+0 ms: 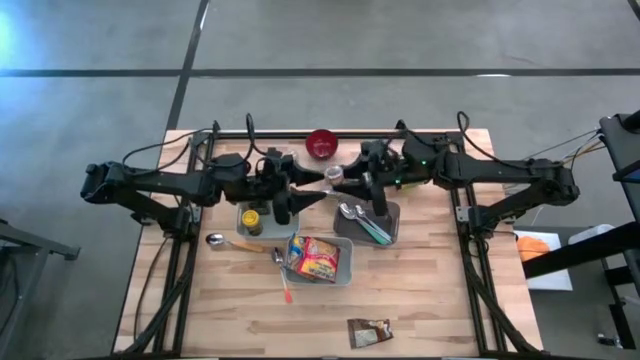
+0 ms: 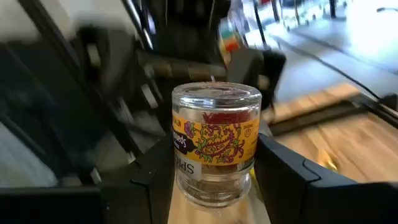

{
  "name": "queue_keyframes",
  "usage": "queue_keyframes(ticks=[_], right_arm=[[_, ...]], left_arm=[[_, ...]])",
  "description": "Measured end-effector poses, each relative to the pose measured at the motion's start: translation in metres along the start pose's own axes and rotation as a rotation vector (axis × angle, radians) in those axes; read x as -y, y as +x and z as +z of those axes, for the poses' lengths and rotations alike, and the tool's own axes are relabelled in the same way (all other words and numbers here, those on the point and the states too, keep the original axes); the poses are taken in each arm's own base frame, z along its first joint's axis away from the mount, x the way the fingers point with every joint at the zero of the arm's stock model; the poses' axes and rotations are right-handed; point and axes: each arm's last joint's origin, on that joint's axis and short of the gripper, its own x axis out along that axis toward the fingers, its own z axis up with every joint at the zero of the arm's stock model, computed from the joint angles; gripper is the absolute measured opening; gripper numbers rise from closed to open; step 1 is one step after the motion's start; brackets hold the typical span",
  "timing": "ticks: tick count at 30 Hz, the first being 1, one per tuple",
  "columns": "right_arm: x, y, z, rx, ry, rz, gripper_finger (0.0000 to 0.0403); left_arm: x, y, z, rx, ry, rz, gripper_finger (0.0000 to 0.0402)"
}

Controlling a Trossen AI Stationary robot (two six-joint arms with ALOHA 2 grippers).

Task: Pick & Place Food Item
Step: Put the bottom brown seasoning bottle into the top gray bin

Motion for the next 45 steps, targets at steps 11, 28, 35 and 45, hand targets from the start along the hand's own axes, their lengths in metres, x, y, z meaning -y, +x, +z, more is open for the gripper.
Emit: queue_keyframes(ticks=[11, 28, 35, 45], right_arm=[[-0.018, 0.006, 0.023, -0.367, -0.334, -0.191, 0.0176], [-0.017, 0.028, 0.068, 0.300, 0.447, -0.298, 0.0176], [-0.011, 0.039, 0.061, 0.348, 0.756, -0.281, 0.0176], [0.002, 0.055, 0.056, 0.402, 0.998, -0.259, 0.0176]], left_arm=[[0.002, -0.019, 0.009, -0.047, -0.187, 0.026, 0.0345], [0.010, -0.025, 0.007, 0.015, 0.446, 0.219, 0.0345], [0.008, -0.033, 0.010, 0.162, 0.598, 0.778, 0.0345], [0.003, -0.015, 0.005, 0.173, 0.658, 0.762, 0.0345]])
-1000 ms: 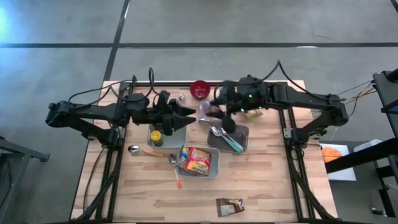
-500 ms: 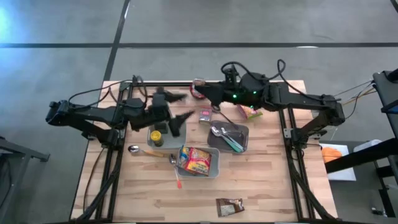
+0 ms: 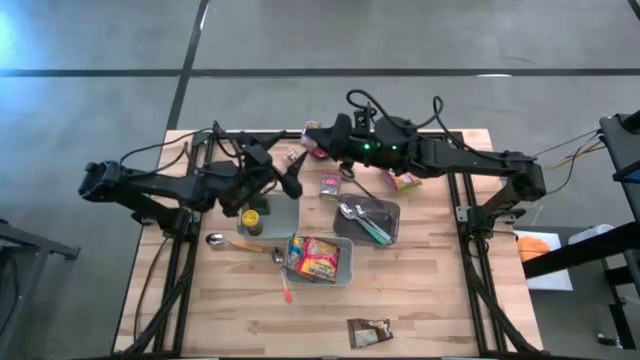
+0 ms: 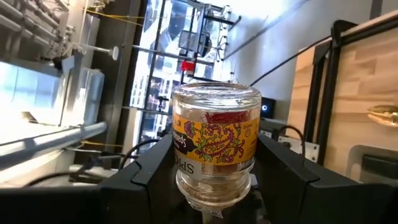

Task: Pick & Place Food Item
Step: Put the bottom brown seasoning bottle into the top gray bin

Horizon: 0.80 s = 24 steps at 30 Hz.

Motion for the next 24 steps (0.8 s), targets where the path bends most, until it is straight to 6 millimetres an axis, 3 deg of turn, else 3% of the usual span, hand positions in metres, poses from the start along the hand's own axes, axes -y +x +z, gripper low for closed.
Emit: queue_keyframes(ticks=[24], right_arm=[[0.010, 0.011, 0.000, -0.019, 0.060, -0.028, 0.0176]], left_arm=[[0.016, 0.012, -0.003, 0.066, -0.025, -0.037, 0.0345]])
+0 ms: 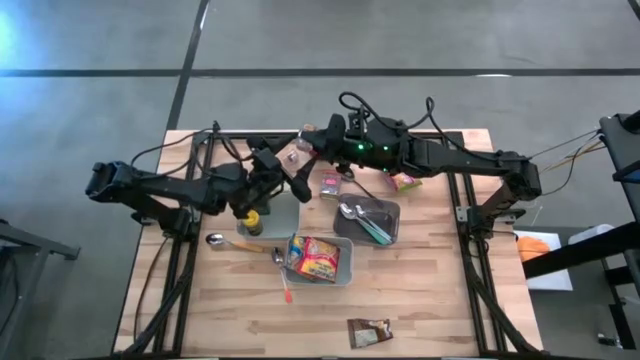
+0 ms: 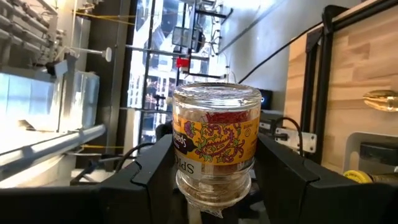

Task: Pick & Place Food Item
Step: Put the bottom brown seasoning bottle into the top gray bin

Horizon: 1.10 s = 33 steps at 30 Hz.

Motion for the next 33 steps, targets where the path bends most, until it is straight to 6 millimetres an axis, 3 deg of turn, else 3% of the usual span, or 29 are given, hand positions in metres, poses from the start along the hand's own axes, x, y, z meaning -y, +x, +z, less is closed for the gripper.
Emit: queue_keyframes(ticks=[10, 23, 27, 33], right_arm=[[-0.0019, -0.0017, -0.0014, -0.049, -0.053, 0.000, 0.0176], [-0.0065, -0.0046, -0.0026, -0.076, -0.067, 0.027, 0.0176], [-0.0068, -0.0047, -0.0026, -0.077, -0.071, 0.029, 0.0176], [-0.0059, -0.0044, -0.0030, -0.083, -0.069, 0.022, 0.0176]], left_arm=[[-0.0008, 0.0080, -0.0026, -0.022, -0.051, 0.002, 0.0330], [-0.0007, 0.0090, -0.0021, -0.028, -0.163, -0.024, 0.0174], [-0.0009, 0.0087, -0.0015, -0.027, -0.180, -0.027, 0.0181], [-0.0006, 0.0087, -0.0019, -0.028, -0.162, -0.035, 0.0239]])
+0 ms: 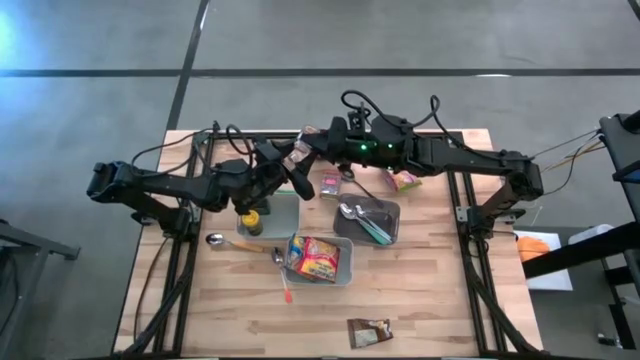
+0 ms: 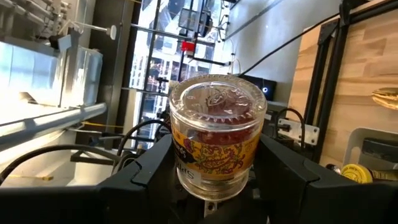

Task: Pick & Place Food Item
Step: Put the bottom brown seasoning bottle into the top gray bin

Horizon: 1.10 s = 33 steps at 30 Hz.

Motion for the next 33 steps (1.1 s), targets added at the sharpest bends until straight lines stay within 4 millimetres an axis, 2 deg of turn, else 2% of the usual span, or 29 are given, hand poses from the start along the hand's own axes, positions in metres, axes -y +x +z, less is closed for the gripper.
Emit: queue_keyframes(ticks=[6, 12, 27, 33], right_arm=[[0.0005, 0.0005, -0.0001, 0.011, -0.009, -0.003, 0.0176], [0.0004, 0.0006, 0.0007, 0.019, -0.026, -0.003, 0.0176], [0.0014, 0.0009, 0.0024, 0.030, -0.023, -0.009, 0.0176], [0.0015, 0.0009, 0.0026, 0.032, -0.026, -0.010, 0.0176]], left_arm=[[0.0011, -0.0004, -0.0001, 0.001, -0.003, -0.010, 0.0282], [0.0027, -0.0020, 0.0021, 0.018, -0.023, -0.014, 0.0300], [0.0019, -0.0025, 0.0060, 0.032, 0.012, 0.002, 0.0300], [0.0016, -0.0026, 0.0064, 0.033, 0.013, 0.006, 0.0265]])
